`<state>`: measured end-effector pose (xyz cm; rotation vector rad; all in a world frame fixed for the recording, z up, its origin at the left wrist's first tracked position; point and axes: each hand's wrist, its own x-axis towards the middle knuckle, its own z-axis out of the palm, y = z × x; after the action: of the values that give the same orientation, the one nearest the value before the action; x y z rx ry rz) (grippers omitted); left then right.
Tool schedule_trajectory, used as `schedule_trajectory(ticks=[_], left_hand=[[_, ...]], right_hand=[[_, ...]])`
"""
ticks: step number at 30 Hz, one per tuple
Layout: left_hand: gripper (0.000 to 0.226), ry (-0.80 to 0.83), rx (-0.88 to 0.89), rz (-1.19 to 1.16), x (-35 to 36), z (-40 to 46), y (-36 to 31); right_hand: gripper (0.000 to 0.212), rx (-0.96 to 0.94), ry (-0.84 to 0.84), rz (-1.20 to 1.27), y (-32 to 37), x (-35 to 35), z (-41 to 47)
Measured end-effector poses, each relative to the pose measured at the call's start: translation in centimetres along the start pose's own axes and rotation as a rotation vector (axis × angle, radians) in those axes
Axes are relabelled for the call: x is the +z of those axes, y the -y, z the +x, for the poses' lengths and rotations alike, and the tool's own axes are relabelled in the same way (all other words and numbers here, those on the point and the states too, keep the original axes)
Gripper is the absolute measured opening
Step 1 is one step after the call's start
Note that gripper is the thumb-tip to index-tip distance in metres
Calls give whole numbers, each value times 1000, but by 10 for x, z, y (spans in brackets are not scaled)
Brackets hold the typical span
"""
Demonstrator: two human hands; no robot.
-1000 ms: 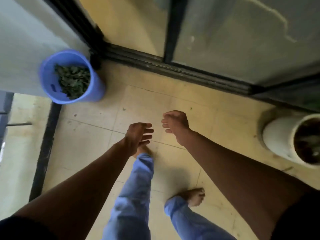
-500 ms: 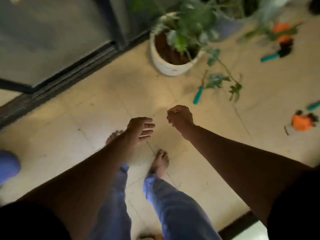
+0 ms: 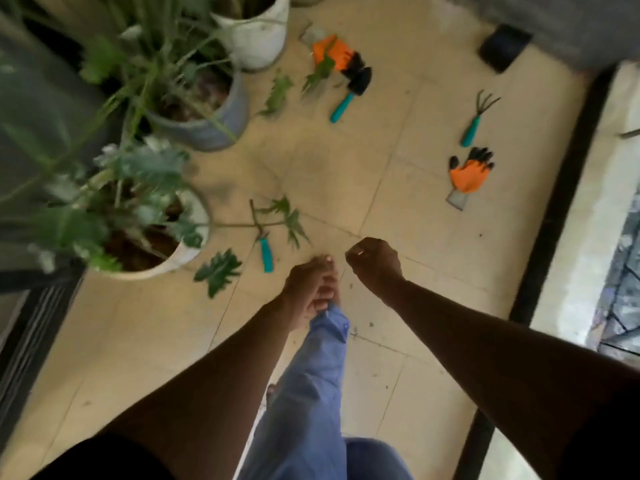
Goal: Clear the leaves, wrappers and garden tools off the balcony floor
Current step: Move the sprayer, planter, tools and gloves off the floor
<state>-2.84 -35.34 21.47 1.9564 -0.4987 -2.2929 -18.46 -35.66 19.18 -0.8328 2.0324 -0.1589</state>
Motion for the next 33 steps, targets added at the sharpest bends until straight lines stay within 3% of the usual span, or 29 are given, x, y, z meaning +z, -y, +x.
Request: schedule_trajectory(ticks=[3, 7, 13, 20, 27, 33], left_hand=[[33, 4, -63, 64, 31, 29, -45], [21, -26, -70, 154, 60, 65, -102], [16, -22, -10, 348, 100, 110, -186], [13, -2, -21, 415, 154, 151, -244], [21, -87, -99, 418, 207, 188, -292], [12, -114, -61, 572, 248, 226, -339]], right_hand=[[11, -2, 9, -56, 5, -45, 42], [16, -39, 66, -147, 18, -105, 103], [6, -101, 92, -194, 38, -176, 172], [12, -39, 69, -171, 17, -215, 238], [20, 68, 177, -136, 5, -252, 294], [13, 103, 162, -17, 15, -292, 342]])
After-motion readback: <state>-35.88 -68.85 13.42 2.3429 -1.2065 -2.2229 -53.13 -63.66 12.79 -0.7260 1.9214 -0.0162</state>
